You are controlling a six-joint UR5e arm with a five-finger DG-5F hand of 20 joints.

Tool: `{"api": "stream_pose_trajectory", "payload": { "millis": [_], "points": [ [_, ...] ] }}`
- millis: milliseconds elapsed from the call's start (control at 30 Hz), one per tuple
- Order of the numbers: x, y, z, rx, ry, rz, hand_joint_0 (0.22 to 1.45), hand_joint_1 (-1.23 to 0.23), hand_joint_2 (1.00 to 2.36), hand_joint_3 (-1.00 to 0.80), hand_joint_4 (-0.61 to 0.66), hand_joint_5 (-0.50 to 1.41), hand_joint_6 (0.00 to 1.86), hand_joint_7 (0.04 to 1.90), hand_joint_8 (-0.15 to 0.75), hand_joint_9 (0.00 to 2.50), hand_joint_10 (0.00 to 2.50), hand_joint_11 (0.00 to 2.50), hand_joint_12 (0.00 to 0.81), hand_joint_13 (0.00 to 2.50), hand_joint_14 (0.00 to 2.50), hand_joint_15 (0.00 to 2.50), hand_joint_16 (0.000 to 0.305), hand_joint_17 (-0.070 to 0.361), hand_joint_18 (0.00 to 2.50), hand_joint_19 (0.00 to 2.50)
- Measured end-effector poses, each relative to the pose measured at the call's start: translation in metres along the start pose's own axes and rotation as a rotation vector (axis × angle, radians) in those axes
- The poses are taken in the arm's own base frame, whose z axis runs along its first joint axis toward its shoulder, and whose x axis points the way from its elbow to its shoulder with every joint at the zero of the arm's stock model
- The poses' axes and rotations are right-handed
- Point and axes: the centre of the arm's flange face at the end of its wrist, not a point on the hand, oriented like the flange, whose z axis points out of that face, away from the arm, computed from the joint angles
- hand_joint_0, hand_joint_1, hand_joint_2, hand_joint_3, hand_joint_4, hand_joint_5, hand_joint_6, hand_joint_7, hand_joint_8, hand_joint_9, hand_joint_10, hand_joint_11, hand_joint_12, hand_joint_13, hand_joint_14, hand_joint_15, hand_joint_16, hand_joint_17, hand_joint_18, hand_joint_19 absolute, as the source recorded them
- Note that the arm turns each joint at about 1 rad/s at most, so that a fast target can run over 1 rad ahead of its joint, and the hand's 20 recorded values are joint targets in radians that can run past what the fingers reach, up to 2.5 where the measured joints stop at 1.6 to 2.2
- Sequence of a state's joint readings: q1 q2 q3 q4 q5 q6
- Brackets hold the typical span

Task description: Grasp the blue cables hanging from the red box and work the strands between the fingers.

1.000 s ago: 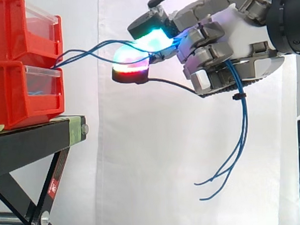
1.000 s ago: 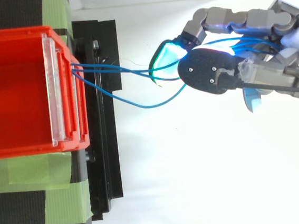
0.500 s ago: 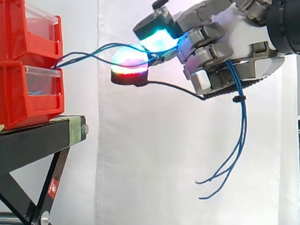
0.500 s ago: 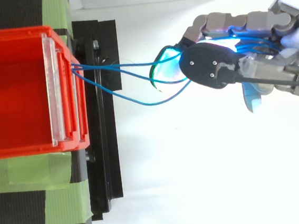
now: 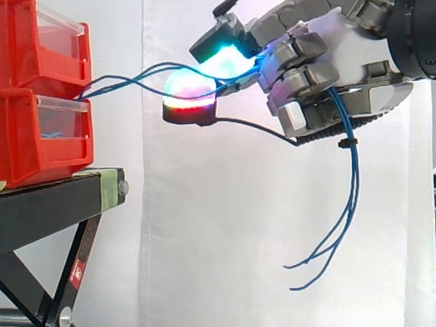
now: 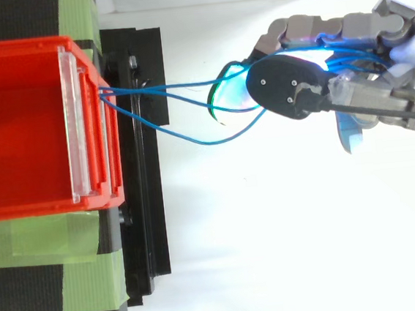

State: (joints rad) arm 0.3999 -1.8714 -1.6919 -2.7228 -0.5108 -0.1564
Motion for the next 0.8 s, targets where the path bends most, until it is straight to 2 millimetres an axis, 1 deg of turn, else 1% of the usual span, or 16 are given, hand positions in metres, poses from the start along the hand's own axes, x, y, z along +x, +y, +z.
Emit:
{"api": "stream_pose_trajectory", "payload": {
  "millis": [33, 67, 100, 167, 200, 267, 300, 367, 433, 467, 500, 567, 600, 667, 733, 800],
  "points": [
    [-0.0005, -0.0001, 0.0004, 0.0, -0.001, 0.002, 0.93, -0.82, 1.01, 0.12, 0.23, 0.57, 0.02, 1.27, 0.545, 1.33, 2.5, 2.5, 0.672, 1.69, 2.5, 1.93, 0.201, 0.151, 1.95, 0.71],
    [-0.0011, -0.0002, 0.0008, 0.001, -0.002, 0.004, 0.87, -0.82, 1.01, -0.04, 0.23, 0.53, 0.02, 1.29, 0.545, 1.33, 2.5, 2.5, 0.672, 1.69, 2.5, 1.93, 0.201, 0.151, 1.95, 0.71],
    [-0.0017, -0.0003, 0.0012, 0.001, -0.003, 0.008, 0.86, -0.82, 1.01, -0.11, 0.21, 0.52, 0.02, 1.29, 0.545, 1.33, 2.5, 2.5, 0.672, 1.69, 2.5, 1.93, 0.201, 0.151, 1.95, 0.71],
    [-0.0024, -0.0004, 0.0018, 0.001, -0.005, 0.012, 0.85, -0.82, 1.02, -0.38, 0.19, 0.47, 0.01, 1.32, 0.545, 1.33, 2.5, 2.5, 0.672, 1.69, 2.5, 1.93, 0.201, 0.151, 1.95, 0.71],
    [-0.0027, -0.0005, 0.0021, 0.001, -0.005, 0.013, 0.85, -0.84, 1.02, -0.39, 0.17, 0.46, 0.02, 1.34, 0.545, 1.33, 2.5, 2.5, 0.672, 1.69, 2.5, 1.93, 0.201, 0.151, 1.95, 0.71],
    [-0.0033, -0.0006, 0.0026, 0.002, -0.006, 0.014, 0.99, -0.87, 1.02, -0.4, 0.13, 0.41, 0.01, 1.44, 0.545, 1.33, 2.5, 2.5, 0.672, 1.69, 2.5, 1.93, 0.201, 0.151, 1.95, 0.71],
    [-0.0035, -0.0006, 0.0028, 0.001, -0.007, 0.014, 1.02, -0.87, 1.02, -0.4, 0.12, 0.41, 0.0, 1.46, 0.545, 1.33, 2.5, 2.5, 0.672, 1.69, 2.5, 1.93, 0.201, 0.151, 1.95, 0.71],
    [-0.0036, -0.0006, 0.0029, 0.002, -0.007, 0.015, 1.15, -0.87, 1.02, -0.31, 0.07, 0.36, 0.18, 1.44, 0.545, 1.33, 2.5, 2.5, 0.672, 1.69, 2.5, 1.93, 0.201, 0.151, 1.95, 0.71],
    [-0.0037, -0.0007, 0.0029, 0.002, -0.007, 0.015, 1.21, -0.86, 1.02, -0.29, 0.05, 0.33, 0.36, 1.38, 0.545, 1.33, 2.5, 2.5, 0.672, 1.69, 2.5, 1.93, 0.201, 0.151, 1.95, 0.71],
    [-0.0038, -0.0007, 0.0029, 0.002, -0.007, 0.015, 1.22, -0.85, 1.02, -0.33, 0.04, 0.33, 0.42, 1.37, 0.545, 1.33, 2.5, 2.5, 0.672, 1.69, 2.5, 1.93, 0.201, 0.151, 1.95, 0.71],
    [-0.0038, -0.0007, 0.0029, 0.002, -0.007, 0.015, 1.22, -0.85, 1.02, -0.36, 0.03, 0.33, 0.42, 1.37, 0.545, 1.33, 2.5, 2.5, 0.672, 1.69, 2.5, 1.93, 0.201, 0.151, 1.95, 0.71],
    [-0.004, -0.0008, 0.0029, 0.003, -0.007, 0.015, 1.11, -0.89, 1.02, -0.57, 0.08, 0.31, 0.38, 1.37, 0.545, 1.33, 2.5, 2.5, 0.672, 1.69, 2.5, 1.93, 0.201, 0.151, 1.95, 0.71],
    [-0.0041, -0.0008, 0.0029, 0.003, -0.007, 0.015, 1.1, -0.9, 1.02, -0.58, 0.09, 0.3, 0.38, 1.36, 0.545, 1.33, 2.5, 2.5, 0.672, 1.69, 2.5, 1.93, 0.201, 0.151, 1.95, 0.71],
    [-0.0041, -0.0009, 0.0029, 0.003, -0.007, 0.015, 1.04, -0.92, 1.01, -0.79, 0.08, 0.26, 0.44, 1.35, 0.545, 1.33, 2.5, 2.5, 0.672, 1.69, 2.5, 1.93, 0.201, 0.151, 1.95, 0.71],
    [-0.0041, -0.0009, 0.0029, 0.003, -0.007, 0.014, 1.01, -0.92, 1.0, -0.91, 0.09, 0.25, 0.46, 1.35, 0.545, 1.33, 2.5, 2.5, 0.672, 1.69, 2.5, 1.93, 0.201, 0.151, 1.95, 0.71],
    [-0.0041, -0.0009, 0.0029, 0.003, -0.007, 0.015, 1.01, -0.93, 1.0, -0.93, 0.08, 0.25, 0.49, 1.33, 0.545, 1.33, 2.5, 2.5, 0.672, 1.69, 2.5, 1.93, 0.201, 0.151, 1.95, 0.71]
  ]
}}
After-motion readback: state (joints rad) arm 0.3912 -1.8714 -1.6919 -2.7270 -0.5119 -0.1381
